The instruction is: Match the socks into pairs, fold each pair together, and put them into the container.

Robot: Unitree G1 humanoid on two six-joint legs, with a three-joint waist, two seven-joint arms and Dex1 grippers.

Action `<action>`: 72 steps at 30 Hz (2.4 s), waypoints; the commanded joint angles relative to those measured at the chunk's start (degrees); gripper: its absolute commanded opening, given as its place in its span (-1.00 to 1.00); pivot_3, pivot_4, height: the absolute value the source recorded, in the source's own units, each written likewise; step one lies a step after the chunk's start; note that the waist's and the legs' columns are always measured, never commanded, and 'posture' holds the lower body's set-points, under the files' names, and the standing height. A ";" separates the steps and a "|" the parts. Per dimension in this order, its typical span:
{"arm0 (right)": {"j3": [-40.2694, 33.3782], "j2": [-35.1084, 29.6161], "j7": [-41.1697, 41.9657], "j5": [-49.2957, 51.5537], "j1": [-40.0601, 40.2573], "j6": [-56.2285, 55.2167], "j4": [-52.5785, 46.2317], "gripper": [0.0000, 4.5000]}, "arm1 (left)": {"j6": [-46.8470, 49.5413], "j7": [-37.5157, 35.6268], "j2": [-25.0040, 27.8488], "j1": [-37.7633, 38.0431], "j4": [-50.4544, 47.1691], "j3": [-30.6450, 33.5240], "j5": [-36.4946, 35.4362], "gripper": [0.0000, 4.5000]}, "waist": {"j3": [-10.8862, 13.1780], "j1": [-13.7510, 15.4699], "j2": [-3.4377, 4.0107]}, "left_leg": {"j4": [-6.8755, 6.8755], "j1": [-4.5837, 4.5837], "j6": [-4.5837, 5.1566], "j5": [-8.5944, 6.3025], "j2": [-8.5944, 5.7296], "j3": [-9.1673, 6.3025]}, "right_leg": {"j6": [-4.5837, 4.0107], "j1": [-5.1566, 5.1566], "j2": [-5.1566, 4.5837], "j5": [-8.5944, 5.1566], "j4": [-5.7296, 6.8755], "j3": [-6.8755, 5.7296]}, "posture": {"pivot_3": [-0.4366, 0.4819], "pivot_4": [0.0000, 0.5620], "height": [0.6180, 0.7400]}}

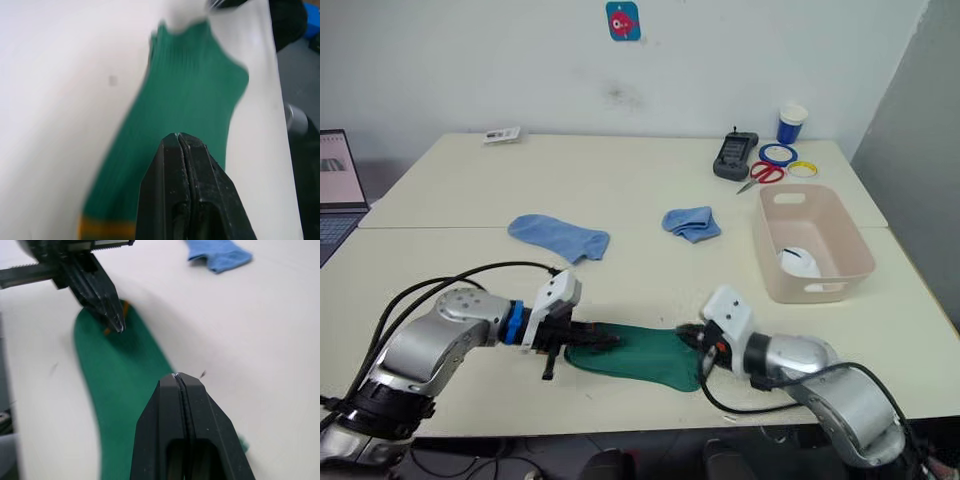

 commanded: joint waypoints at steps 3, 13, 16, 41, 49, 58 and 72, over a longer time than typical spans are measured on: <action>4.24 0.85 -1.12 -5.22 0.10 -2.52 4.64 -0.99 | -3.86 2.20 0.37 3.64 2.56 -2.61 4.63 -1.00 | 0.00 -0.22 0.01 | -0.01 -0.14 0.00 0.00 0.05 -0.04 | 0.00 -0.12 0.03 0.00 -0.05 -0.02 | -0.05 -0.47 0.87; -3.99 -8.58 0.74 -6.57 11.18 -3.79 1.47 -0.99 | -6.77 2.11 2.80 9.03 6.07 -1.33 6.60 -1.00 | -0.08 0.25 0.02 | -0.01 0.10 0.01 0.00 0.08 -0.01 | 0.01 0.12 -0.13 -0.01 -0.08 -0.03 | -0.05 -0.47 0.87; -9.30 -8.48 1.92 -3.20 13.47 -5.52 -2.01 -0.99 | -7.52 0.54 3.12 7.90 4.36 -1.39 6.19 -1.00 | -0.08 0.17 0.03 | -0.08 0.17 0.01 -0.01 0.08 -0.01 | 0.01 0.15 -0.11 -0.01 -0.09 -0.02 | -0.05 -0.47 0.87; -2.69 1.43 -8.79 -6.12 20.41 -2.04 -4.13 0.27 | -16.79 -0.94 -1.56 3.53 10.39 -5.73 10.65 -1.00 | -0.13 0.42 0.04 | -0.18 0.10 0.00 0.00 0.09 -0.01 | 0.02 0.09 -0.03 0.00 -0.21 -0.02 | -0.05 -0.47 0.87; -0.86 1.80 -7.29 -5.53 19.97 -2.49 -6.89 -0.89 | -13.23 1.04 -2.49 2.28 7.43 -2.10 7.09 -1.00 | -0.12 0.40 0.04 | -0.18 0.09 0.00 0.00 0.09 -0.02 | 0.03 0.08 -0.02 0.00 -0.21 -0.03 | -0.05 -0.47 0.87; -15.21 -3.13 -1.44 0.78 17.90 -1.22 -7.07 -0.98 | -9.77 -0.50 -6.08 -2.92 4.03 -6.76 6.76 -1.00 | -0.06 0.69 0.06 | -0.15 -0.08 0.00 0.00 0.02 -0.03 | 0.06 0.02 -0.04 0.02 -0.27 -0.05 | -0.05 -0.47 0.87; -12.35 -2.87 -0.01 12.91 5.44 10.48 -11.58 -0.98 | -18.96 -0.09 -12.07 -5.54 15.40 -12.33 15.24 -1.00 | -0.06 0.47 0.06 | -0.12 -0.10 0.00 0.00 -0.04 -0.15 | 0.10 0.06 0.19 0.05 -0.30 -0.12 | -0.05 -0.47 0.87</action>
